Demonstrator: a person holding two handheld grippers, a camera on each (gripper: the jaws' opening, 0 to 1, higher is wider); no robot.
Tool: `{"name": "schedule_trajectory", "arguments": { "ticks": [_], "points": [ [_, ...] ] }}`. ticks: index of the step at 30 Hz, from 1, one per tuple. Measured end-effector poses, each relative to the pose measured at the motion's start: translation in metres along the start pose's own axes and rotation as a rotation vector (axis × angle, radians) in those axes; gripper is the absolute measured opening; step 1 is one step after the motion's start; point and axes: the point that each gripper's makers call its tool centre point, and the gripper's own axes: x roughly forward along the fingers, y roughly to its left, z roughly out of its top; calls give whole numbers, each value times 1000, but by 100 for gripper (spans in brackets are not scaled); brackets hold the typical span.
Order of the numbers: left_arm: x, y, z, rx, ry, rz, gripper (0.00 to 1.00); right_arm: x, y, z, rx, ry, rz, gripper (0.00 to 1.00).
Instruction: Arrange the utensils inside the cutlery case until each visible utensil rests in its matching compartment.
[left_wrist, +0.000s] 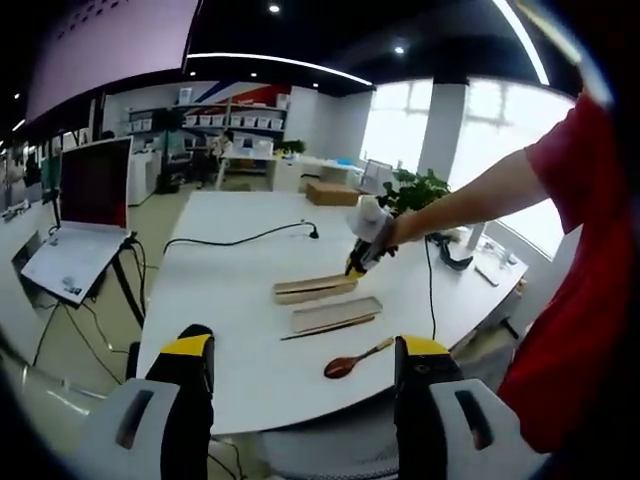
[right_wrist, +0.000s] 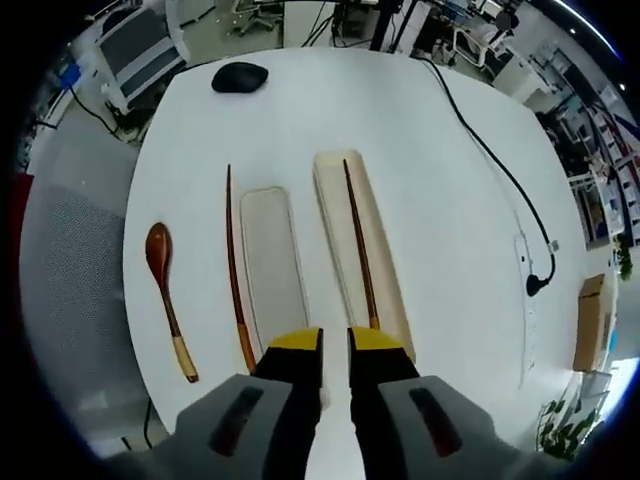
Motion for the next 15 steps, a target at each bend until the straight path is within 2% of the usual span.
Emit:
{"name": "schedule_trajectory", "arguments": {
  "ticks": [5, 9, 15],
  "points": [
    [0, -1, -3, 0, 9, -7, 75, 0, 12, 3, -21, -11, 8, 10],
    [0, -1, -5, 11, 18, -9, 75, 0, 21, 5, -47, -5, 7, 9],
    [1, -1, -4, -2, 3, -4, 75, 2, 32, 8, -44, -18, 27, 9]
  ]
}}
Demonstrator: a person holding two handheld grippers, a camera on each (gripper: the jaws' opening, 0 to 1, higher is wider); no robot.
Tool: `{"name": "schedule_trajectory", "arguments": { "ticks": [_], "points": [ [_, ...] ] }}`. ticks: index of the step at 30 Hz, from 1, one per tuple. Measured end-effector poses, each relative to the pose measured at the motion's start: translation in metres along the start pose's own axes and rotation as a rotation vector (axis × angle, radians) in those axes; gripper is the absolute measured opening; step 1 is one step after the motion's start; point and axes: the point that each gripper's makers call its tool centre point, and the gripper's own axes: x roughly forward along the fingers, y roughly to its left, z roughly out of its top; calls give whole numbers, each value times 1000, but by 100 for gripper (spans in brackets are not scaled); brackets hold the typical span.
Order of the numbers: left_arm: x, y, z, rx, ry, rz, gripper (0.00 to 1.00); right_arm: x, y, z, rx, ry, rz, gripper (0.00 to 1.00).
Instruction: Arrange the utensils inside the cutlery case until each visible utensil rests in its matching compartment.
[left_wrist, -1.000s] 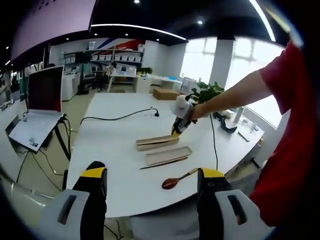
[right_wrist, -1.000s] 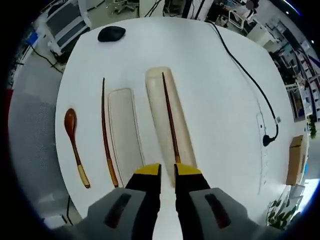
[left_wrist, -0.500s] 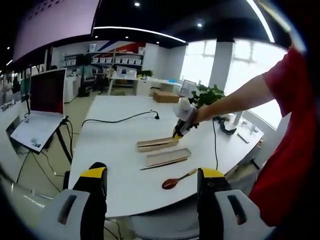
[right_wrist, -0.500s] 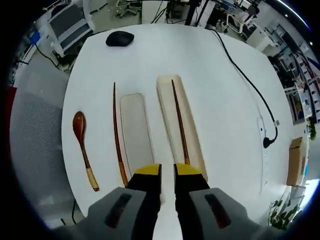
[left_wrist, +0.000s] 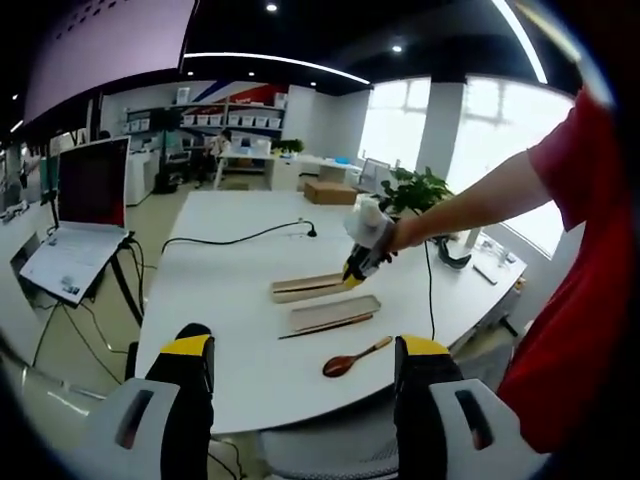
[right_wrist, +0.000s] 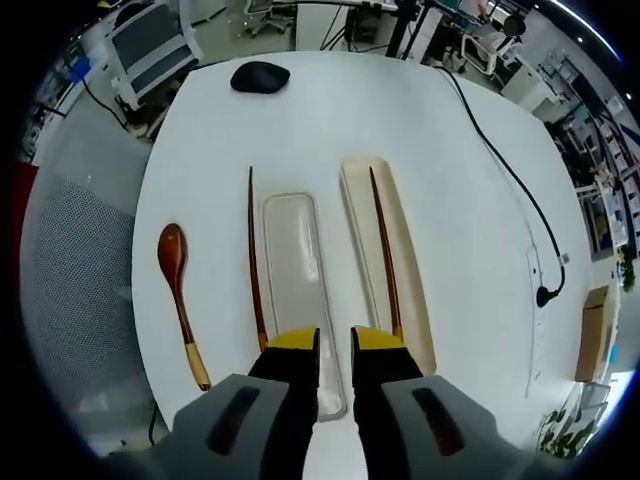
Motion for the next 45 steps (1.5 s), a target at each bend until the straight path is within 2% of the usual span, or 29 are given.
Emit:
{"name": "schedule_trajectory", "arguments": {
  "ticks": [15, 20, 29, 38, 45],
  "points": [
    [-1, 2, -4, -6, 12, 11, 75, 10, 12, -4, -9, 2, 30, 8],
    [-2, 1, -6, -10, 8, 15, 75, 9, 19, 3, -8, -32, 43, 8],
    [-3, -3, -10, -14, 13, 15, 74, 14, 33, 8, -22, -48, 59, 7],
    [-7, -1, -11, -15, 9, 25, 74, 20, 43, 5, -30, -38, 77, 7],
    [-8, -2, -14, -21, 12, 27, 74, 31, 53, 4, -71, -22, 89, 6]
  ]
}}
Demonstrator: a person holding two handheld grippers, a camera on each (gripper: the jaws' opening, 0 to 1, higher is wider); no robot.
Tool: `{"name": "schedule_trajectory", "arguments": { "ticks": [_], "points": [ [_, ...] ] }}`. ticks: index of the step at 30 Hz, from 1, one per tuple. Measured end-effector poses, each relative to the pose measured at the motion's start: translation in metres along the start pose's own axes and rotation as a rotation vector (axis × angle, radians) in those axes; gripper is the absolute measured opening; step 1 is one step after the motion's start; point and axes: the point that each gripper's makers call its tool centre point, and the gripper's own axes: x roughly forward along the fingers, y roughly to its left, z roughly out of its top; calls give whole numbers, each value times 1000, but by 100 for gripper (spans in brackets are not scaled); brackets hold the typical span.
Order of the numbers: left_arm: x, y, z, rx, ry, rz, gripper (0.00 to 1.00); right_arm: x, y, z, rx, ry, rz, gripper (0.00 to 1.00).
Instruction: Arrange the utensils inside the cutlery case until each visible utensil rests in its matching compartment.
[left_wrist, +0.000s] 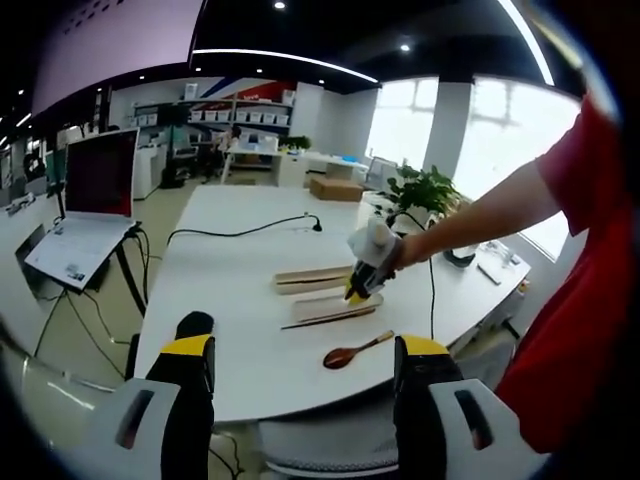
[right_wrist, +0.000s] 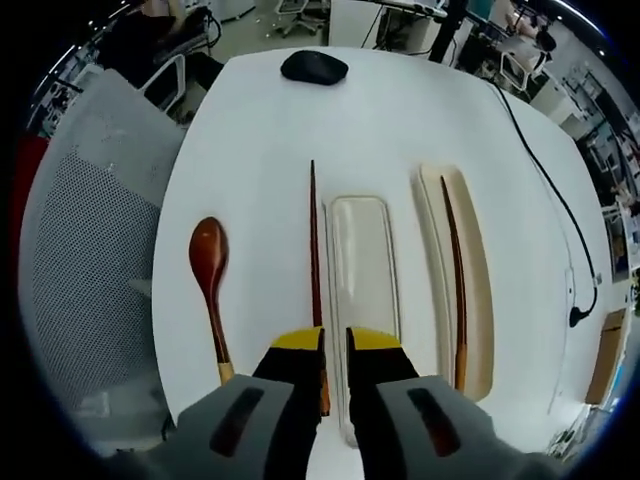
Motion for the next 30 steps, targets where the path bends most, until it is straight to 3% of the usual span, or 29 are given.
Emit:
{"name": "schedule_trajectory", "arguments": {
  "ticks": [12, 30],
  "points": [
    [-5, 4, -5, -19, 2, 16, 75, 13, 10, -5, 31, 22, 27, 5],
    [-4, 3, -7, -22, 13, 5, 74, 25, 10, -7, 5, 35, 28, 6]
  ]
}}
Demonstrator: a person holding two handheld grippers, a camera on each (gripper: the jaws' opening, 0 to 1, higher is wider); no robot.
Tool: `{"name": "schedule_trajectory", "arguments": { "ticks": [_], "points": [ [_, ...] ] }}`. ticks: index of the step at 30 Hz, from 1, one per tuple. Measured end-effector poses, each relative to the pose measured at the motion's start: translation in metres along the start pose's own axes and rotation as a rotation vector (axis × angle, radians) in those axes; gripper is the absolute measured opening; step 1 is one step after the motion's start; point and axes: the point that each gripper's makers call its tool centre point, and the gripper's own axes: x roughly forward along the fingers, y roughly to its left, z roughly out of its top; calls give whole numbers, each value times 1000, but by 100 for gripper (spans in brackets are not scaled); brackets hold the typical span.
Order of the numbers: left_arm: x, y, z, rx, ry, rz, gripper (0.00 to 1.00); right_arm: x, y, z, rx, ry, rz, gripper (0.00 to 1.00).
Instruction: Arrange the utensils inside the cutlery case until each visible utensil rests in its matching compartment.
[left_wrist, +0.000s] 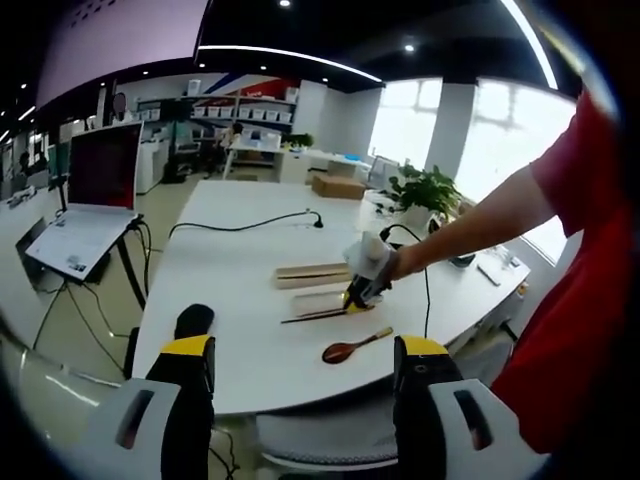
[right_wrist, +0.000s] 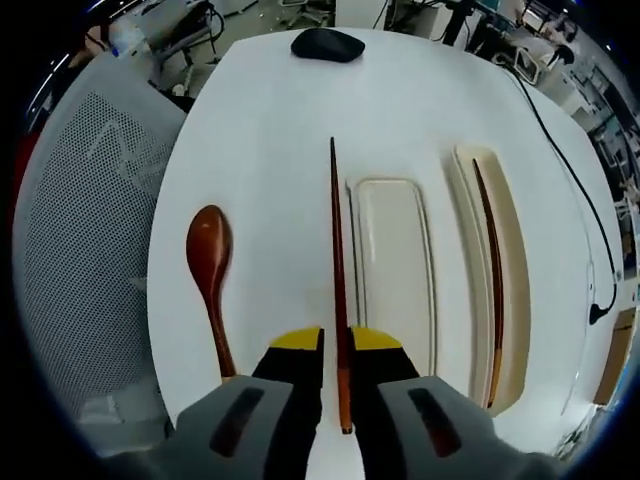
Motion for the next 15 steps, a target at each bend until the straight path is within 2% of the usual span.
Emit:
{"name": "schedule_trajectory", "arguments": {
  "ticks": [15],
  "points": [
    [3, 3, -2, 5, 18, 9, 73, 6, 4, -2, -15, 15, 21, 6]
  ]
}}
